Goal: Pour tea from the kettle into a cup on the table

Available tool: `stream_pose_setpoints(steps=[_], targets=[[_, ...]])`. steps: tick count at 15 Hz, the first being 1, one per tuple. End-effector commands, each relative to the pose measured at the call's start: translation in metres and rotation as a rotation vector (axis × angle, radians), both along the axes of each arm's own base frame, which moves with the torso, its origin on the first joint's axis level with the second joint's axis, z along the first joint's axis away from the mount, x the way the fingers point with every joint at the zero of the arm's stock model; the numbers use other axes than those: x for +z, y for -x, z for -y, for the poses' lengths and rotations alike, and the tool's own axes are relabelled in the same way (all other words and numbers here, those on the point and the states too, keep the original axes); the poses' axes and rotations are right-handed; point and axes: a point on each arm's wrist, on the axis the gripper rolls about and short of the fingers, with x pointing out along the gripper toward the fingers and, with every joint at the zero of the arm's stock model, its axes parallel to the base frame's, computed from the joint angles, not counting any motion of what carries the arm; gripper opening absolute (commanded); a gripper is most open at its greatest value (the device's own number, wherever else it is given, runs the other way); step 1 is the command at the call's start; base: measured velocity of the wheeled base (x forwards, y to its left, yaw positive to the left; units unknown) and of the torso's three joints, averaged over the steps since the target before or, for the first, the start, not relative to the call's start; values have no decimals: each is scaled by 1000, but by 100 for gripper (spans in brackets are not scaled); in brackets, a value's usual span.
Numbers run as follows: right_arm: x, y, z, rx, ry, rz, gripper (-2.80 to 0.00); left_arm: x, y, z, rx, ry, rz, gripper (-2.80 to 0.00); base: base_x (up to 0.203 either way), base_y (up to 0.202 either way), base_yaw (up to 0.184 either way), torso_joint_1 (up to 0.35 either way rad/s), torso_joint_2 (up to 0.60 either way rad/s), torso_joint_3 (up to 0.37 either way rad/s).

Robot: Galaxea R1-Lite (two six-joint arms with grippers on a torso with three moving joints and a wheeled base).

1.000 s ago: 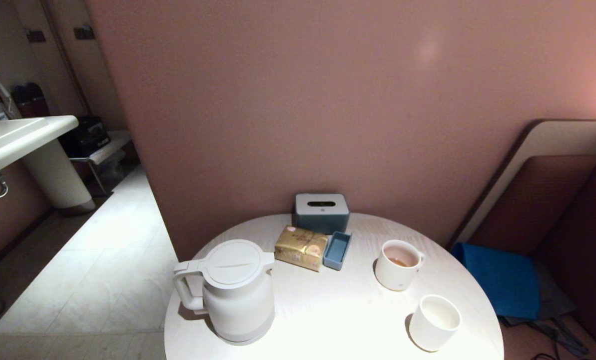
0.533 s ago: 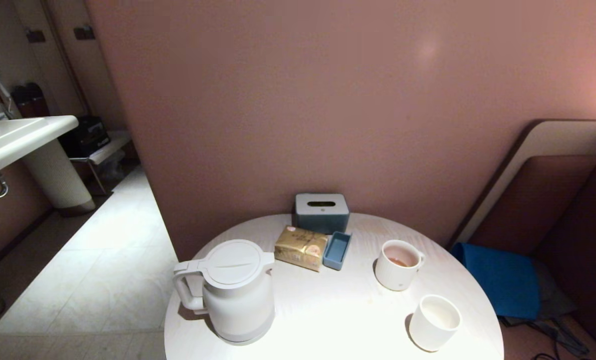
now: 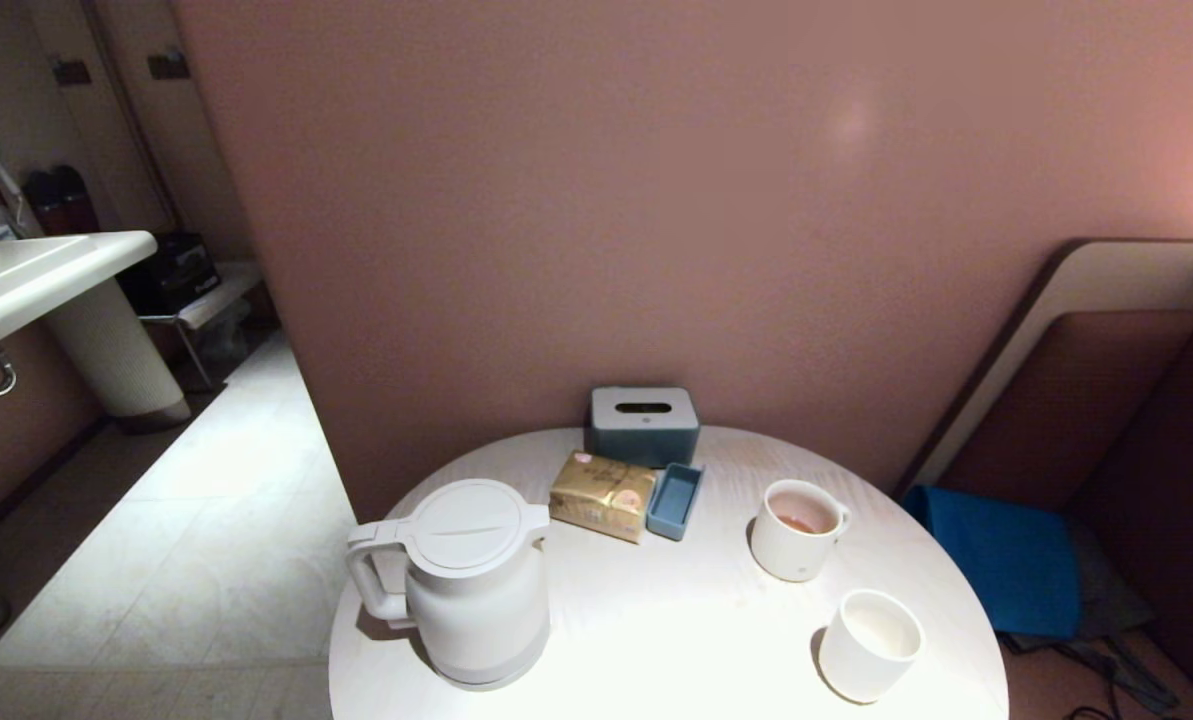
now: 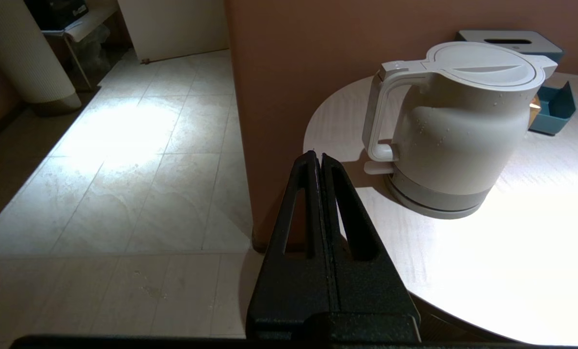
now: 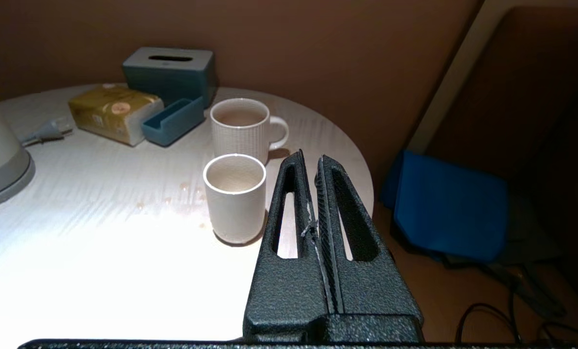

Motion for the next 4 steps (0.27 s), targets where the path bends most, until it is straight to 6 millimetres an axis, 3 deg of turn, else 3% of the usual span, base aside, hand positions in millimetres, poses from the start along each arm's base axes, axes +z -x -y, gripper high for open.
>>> stream_pose_setpoints(steps=[1,4], targets=[[0,0,0,1,-1,2,-280,0,0,0,1,1,1,-280,0,0,0,0,0,0],[0,0,0,1,-1,2,-280,0,0,0,1,1,1,-280,0,0,0,0,0,0]])
